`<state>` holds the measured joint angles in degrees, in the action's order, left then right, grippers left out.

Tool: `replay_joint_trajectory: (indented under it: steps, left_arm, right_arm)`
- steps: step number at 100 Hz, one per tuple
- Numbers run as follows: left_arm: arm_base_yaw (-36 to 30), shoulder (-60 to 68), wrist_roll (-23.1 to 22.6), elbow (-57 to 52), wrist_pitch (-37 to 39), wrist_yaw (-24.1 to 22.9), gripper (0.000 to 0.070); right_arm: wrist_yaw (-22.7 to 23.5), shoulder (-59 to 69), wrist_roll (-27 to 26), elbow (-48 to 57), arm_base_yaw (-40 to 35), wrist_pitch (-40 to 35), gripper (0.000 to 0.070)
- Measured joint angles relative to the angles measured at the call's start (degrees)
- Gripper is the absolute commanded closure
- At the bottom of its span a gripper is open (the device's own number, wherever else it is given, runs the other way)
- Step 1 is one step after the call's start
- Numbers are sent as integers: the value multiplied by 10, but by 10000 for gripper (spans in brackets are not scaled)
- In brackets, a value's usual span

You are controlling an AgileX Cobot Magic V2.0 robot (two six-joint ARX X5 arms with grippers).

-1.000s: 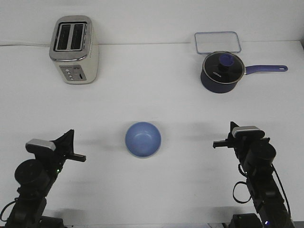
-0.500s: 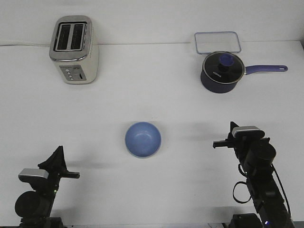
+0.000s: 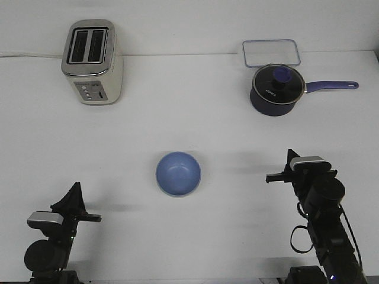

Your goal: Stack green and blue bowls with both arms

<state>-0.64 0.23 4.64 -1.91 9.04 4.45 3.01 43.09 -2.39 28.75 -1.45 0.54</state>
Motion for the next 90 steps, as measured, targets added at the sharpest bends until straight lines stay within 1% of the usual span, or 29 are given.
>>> replay_joint_trajectory:
  steps: [90]
  left_arm:
    - [0, 0, 5, 0, -1, 0, 688]
  right_arm:
    - [0, -7, 0, 0, 0, 1, 700]
